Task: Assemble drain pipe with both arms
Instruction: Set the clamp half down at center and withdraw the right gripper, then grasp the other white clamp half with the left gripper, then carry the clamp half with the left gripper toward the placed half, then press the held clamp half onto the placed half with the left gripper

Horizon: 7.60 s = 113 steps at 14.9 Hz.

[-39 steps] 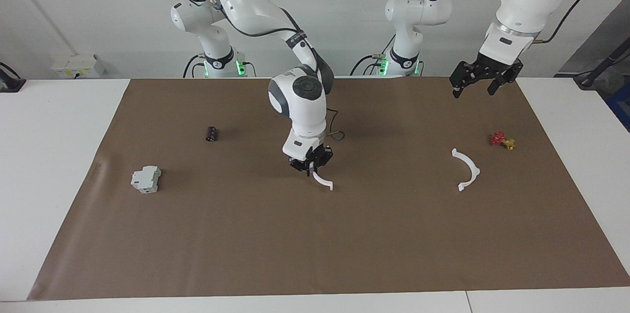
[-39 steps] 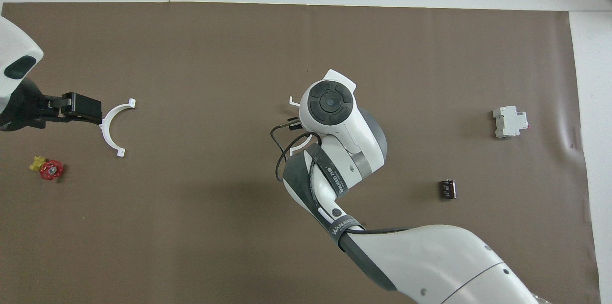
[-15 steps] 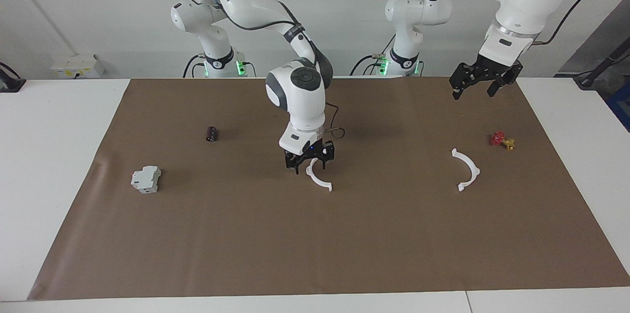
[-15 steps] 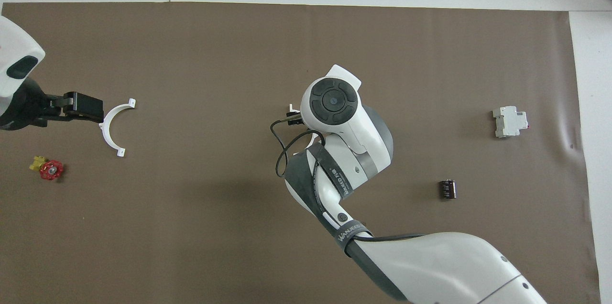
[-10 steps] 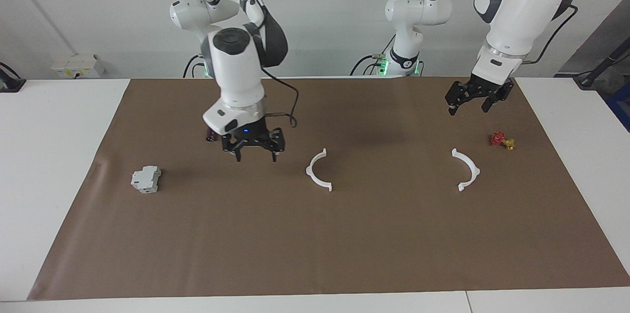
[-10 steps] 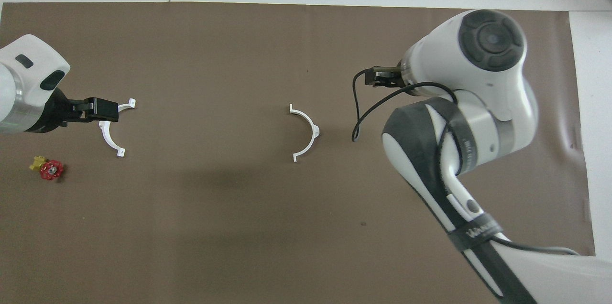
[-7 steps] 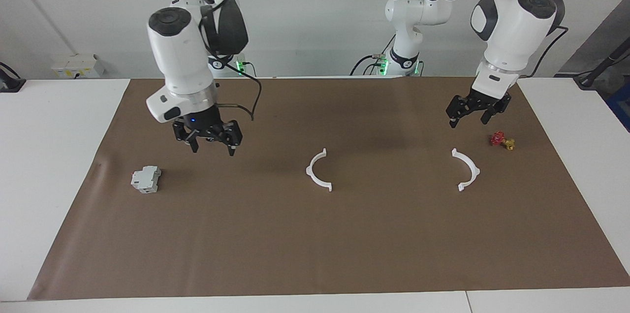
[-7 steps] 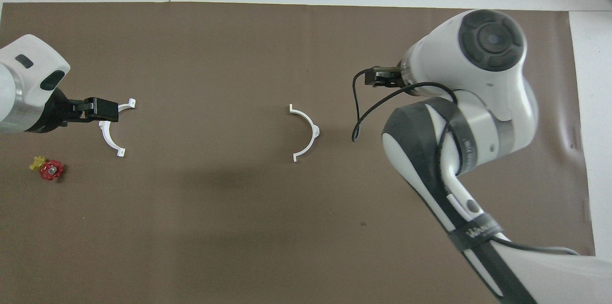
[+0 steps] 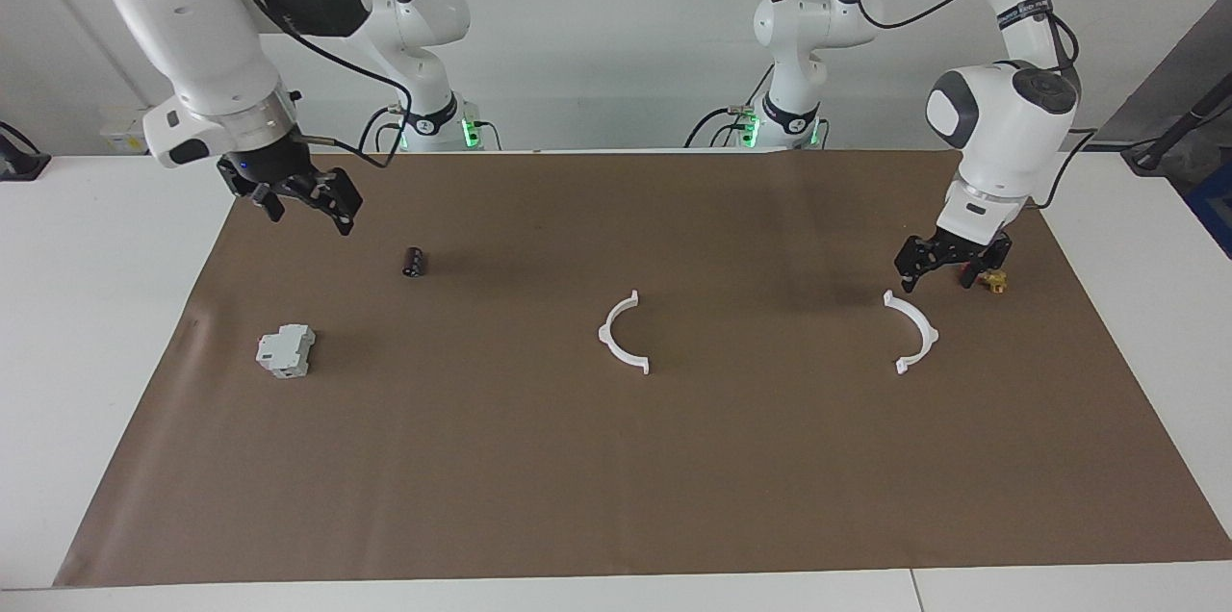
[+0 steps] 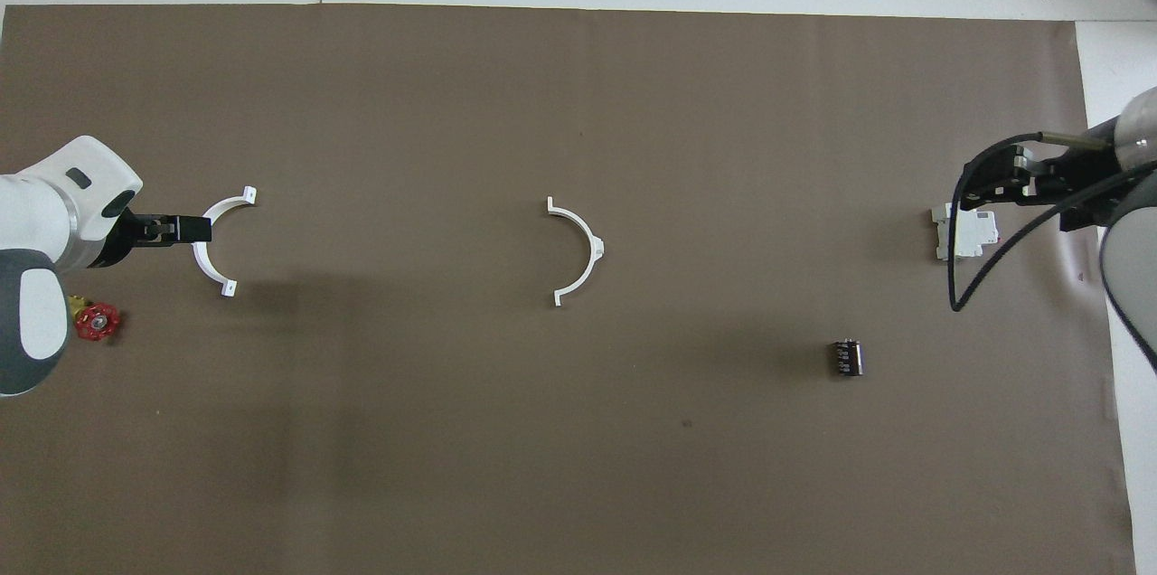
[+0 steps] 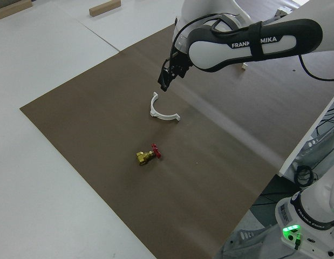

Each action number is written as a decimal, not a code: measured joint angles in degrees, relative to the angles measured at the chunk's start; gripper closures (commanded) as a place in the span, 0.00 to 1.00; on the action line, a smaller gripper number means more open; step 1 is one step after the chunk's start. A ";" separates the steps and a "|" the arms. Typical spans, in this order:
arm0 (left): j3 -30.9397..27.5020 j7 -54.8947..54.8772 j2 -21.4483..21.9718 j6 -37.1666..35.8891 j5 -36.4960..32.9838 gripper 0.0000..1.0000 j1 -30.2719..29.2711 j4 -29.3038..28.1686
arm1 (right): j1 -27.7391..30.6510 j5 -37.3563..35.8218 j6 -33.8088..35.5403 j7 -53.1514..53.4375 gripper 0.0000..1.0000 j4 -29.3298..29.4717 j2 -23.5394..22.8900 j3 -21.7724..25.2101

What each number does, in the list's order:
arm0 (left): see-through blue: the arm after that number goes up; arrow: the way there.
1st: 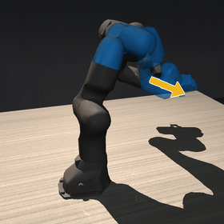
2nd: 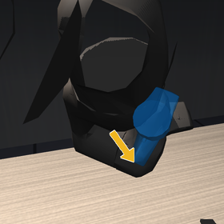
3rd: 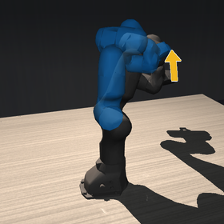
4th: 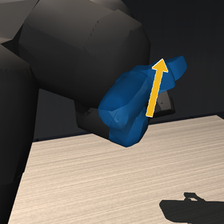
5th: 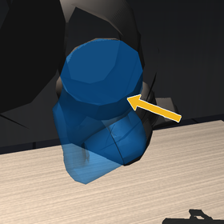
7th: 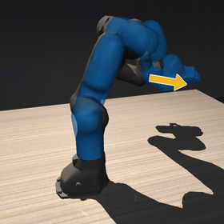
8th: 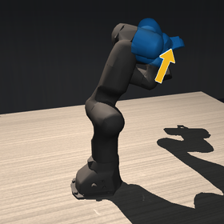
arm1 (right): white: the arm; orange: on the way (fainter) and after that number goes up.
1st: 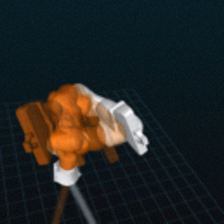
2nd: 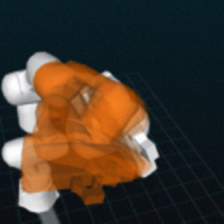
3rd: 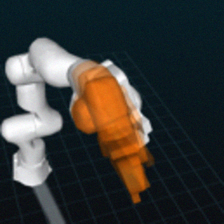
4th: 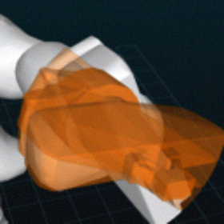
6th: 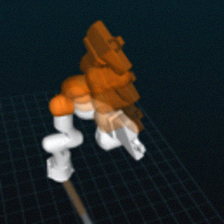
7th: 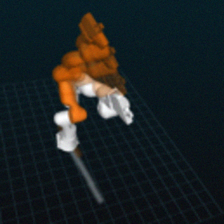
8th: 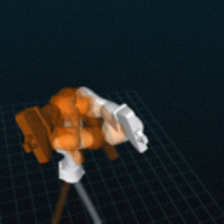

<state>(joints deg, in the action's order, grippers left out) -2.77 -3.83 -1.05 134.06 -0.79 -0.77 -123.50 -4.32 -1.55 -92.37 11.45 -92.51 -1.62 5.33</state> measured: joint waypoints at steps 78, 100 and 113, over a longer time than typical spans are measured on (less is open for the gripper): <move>1.05 82.29 -17.61 4.77 -3.14 1.00 37.30 7.86 | 1.50 0.39 8.48 -10.70 0.00 3.33 2.88 -0.78; 1.11 84.88 -17.60 3.54 -4.87 1.00 39.72 9.00 | 1.50 0.39 8.48 -10.70 0.00 3.33 2.88 -0.78; 0.86 85.13 -17.62 4.18 -6.87 1.00 40.17 9.00 | 1.50 0.39 8.48 -10.70 0.00 3.33 2.88 -0.78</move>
<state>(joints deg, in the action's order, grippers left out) -1.92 81.30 -18.67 138.24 -7.66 39.39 -114.50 -2.82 -1.16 -83.90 0.75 -89.18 1.26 4.56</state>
